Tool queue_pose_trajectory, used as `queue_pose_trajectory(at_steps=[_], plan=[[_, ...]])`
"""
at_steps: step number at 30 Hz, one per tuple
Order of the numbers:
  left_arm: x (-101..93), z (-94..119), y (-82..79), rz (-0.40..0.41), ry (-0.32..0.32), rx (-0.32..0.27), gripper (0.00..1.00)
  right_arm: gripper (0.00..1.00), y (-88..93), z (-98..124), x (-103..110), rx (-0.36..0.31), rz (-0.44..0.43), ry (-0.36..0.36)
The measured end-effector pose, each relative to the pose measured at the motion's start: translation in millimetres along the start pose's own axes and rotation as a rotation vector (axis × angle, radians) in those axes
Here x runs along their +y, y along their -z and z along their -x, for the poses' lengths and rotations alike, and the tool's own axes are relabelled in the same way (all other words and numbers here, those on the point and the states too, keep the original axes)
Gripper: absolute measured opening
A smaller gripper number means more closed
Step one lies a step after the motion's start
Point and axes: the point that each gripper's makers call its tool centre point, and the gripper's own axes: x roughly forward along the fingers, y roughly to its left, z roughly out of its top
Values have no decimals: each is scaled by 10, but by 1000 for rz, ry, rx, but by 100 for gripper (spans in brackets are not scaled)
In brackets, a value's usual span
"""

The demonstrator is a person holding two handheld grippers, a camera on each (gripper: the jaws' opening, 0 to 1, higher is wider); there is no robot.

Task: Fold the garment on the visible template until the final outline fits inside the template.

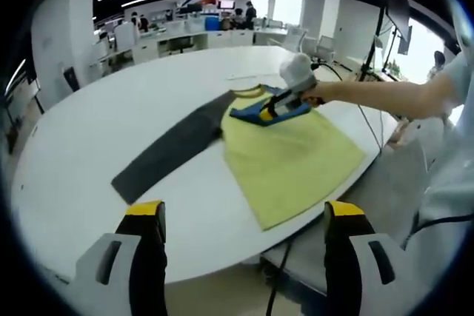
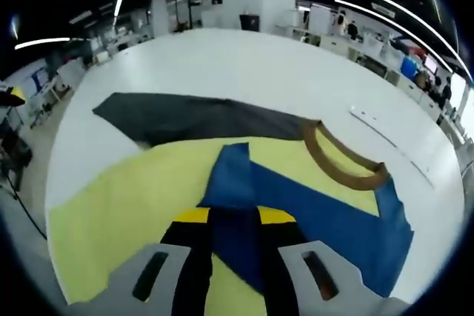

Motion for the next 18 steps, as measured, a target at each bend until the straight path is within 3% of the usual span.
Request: queue_pose_trajectory(at_steps=[12, 18], plan=[[18, -12, 16, 0, 7, -4, 85, 26, -66, -79, 222, -4, 15, -54], [35, -11, 15, -3, 2, -10, 85, 32, -95, -42, 229, -11, 12, -53]])
